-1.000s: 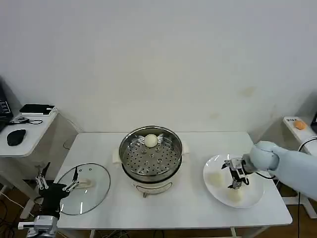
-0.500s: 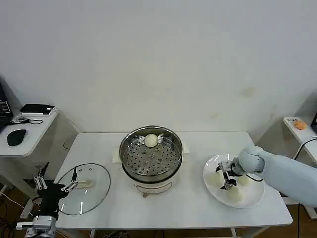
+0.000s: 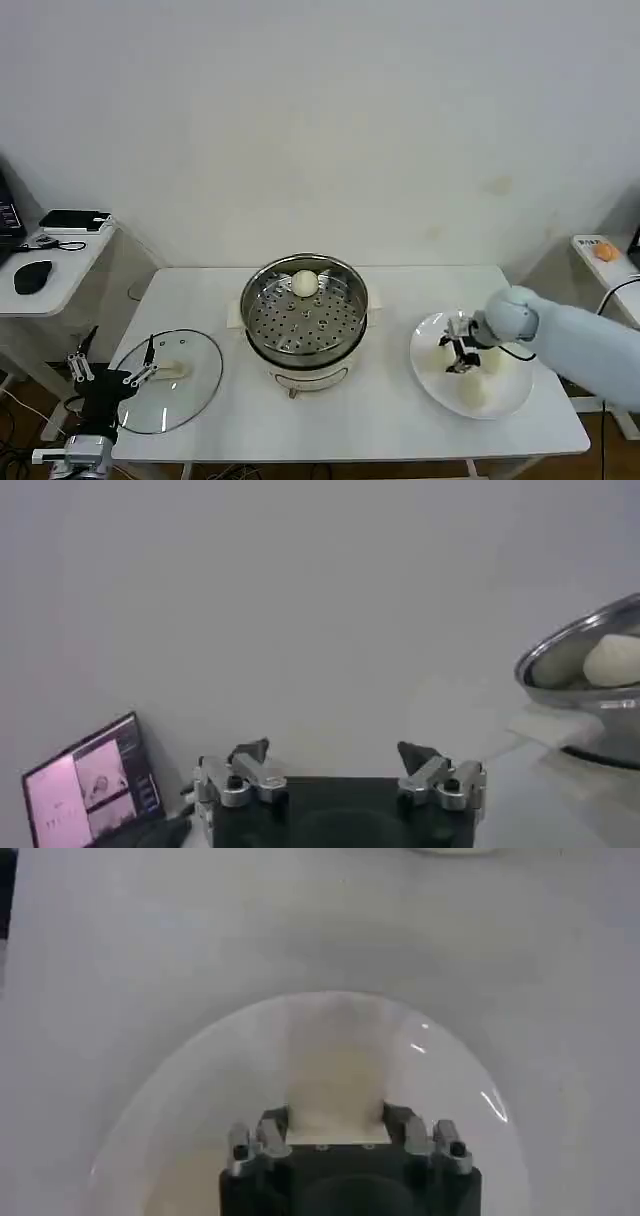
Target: Take steamed baozi put them in steamer then cover it.
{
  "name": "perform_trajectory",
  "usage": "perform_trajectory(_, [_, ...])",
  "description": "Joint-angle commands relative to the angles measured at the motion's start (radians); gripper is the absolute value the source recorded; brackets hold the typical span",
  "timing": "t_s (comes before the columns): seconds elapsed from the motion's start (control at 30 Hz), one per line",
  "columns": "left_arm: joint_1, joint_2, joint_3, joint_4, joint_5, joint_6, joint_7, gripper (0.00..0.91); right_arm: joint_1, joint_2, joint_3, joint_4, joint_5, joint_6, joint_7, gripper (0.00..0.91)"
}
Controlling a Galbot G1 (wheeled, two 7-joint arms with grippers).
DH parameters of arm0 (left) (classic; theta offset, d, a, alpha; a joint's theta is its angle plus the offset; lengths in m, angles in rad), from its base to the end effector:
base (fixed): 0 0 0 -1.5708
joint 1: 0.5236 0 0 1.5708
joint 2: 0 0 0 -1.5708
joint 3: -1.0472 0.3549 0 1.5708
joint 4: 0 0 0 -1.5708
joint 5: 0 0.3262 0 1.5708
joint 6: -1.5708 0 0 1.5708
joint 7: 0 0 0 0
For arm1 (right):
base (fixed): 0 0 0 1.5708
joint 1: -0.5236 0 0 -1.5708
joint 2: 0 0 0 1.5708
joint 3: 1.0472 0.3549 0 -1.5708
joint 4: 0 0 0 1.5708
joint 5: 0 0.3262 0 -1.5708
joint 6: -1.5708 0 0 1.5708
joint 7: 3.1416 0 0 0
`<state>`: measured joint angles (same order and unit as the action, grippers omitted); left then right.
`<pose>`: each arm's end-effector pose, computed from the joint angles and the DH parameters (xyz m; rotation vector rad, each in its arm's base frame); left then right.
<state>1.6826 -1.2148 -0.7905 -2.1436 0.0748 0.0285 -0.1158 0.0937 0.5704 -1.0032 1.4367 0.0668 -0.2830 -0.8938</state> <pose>0.1287 0.1298 -0.2710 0.2108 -3.0176 -0.8004 0.4486 -0.1610 -0.1901 1.2542 -1.4763 1.3935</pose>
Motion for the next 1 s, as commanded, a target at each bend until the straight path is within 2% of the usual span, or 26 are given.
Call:
perform_trajectory(0.03, [0.001, 0.003, -0.001, 0.003, -0.002, -0.001, 0.000, 0.907, 0.183, -0.056, -0.036, 0.044, 0.037, 0.005, -0.052, 0.645])
perform_trajectory(0.17, [-0.004, 0.007, -0.002, 0.007, -0.005, -0.003, -0.001, 0.907, 0.367, -0.069, -0.108, 0.091, 0.106, -0.001, -0.053, 0.645])
perform_trajectory(0.33, [-0.015, 0.006, 0.002, 0.007, -0.004, -0.002, -0.001, 0.907, 0.586, -0.005, -0.218, 0.141, 0.215, -0.035, -0.022, 0.645])
perform_trajectory(0.43, [-0.023, 0.007, 0.001, 0.011, -0.003, -0.003, -0.001, 0.907, 0.687, 0.105, -0.259, 0.153, 0.314, -0.072, 0.007, 0.655])
perform_trajectory(0.57, [-0.029, 0.008, -0.004, 0.022, -0.004, -0.004, -0.002, 0.907, 0.704, 0.281, -0.277, 0.133, 0.427, -0.131, 0.057, 0.655])
perform_trajectory(0.7, [-0.032, 0.005, -0.010, 0.026, -0.003, -0.004, -0.002, 0.907, 0.641, 0.455, -0.259, 0.082, 0.515, -0.212, 0.122, 0.655])
perform_trajectory(0.73, [-0.032, 0.003, -0.011, 0.026, -0.003, -0.004, -0.002, 0.907, 0.612, 0.517, -0.251, 0.060, 0.537, -0.228, 0.135, 0.655])
perform_trajectory(0.8, [-0.032, 0.003, -0.015, 0.025, -0.002, -0.003, -0.002, 0.907, 0.583, 0.569, -0.241, 0.027, 0.552, -0.243, 0.148, 0.655])
perform_trajectory(0.83, [-0.032, 0.003, -0.018, 0.022, -0.002, -0.003, -0.002, 0.907, 0.553, 0.633, -0.242, -0.008, 0.578, -0.259, 0.165, 0.655])
perform_trajectory(1.0, [-0.034, -0.001, -0.030, 0.010, -0.002, -0.003, -0.003, 0.907, 0.478, 0.754, -0.260, -0.106, 0.641, -0.297, 0.190, 0.655])
